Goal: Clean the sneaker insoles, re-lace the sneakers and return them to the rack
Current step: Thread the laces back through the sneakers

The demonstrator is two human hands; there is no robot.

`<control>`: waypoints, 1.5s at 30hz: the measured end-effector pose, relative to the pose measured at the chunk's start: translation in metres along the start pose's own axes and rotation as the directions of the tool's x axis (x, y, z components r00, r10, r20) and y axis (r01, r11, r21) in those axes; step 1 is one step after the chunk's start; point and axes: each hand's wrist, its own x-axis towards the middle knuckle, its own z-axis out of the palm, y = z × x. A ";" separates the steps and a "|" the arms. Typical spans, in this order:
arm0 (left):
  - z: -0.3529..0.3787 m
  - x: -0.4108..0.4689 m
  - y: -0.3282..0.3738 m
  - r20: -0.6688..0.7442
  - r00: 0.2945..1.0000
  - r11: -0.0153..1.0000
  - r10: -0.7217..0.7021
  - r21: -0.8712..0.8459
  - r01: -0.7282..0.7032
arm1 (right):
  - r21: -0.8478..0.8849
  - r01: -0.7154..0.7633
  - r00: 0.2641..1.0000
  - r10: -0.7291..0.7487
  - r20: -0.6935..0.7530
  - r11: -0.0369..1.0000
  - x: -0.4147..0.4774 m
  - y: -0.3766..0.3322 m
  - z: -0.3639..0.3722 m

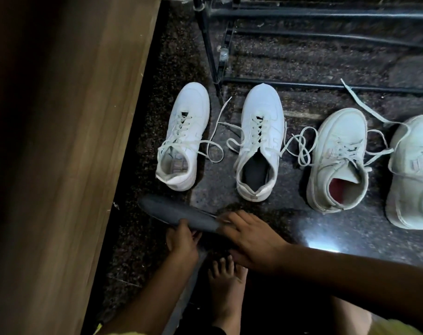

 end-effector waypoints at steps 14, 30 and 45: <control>0.007 -0.082 0.262 -0.193 0.963 0.977 0.186 -0.068 -0.202 | 0.596 -0.252 0.955 0.297 0.023 0.763 -0.018 -0.053 -0.040; 0.020 -0.003 0.284 0.127 0.975 0.953 0.184 0.219 -0.208 | 0.716 -0.319 0.902 0.430 0.029 0.620 0.036 -0.047 -0.113; 0.026 -0.013 0.283 0.165 0.952 0.922 0.258 0.253 -0.294 | 0.911 -0.378 0.745 0.638 0.194 0.163 0.074 -0.078 -0.095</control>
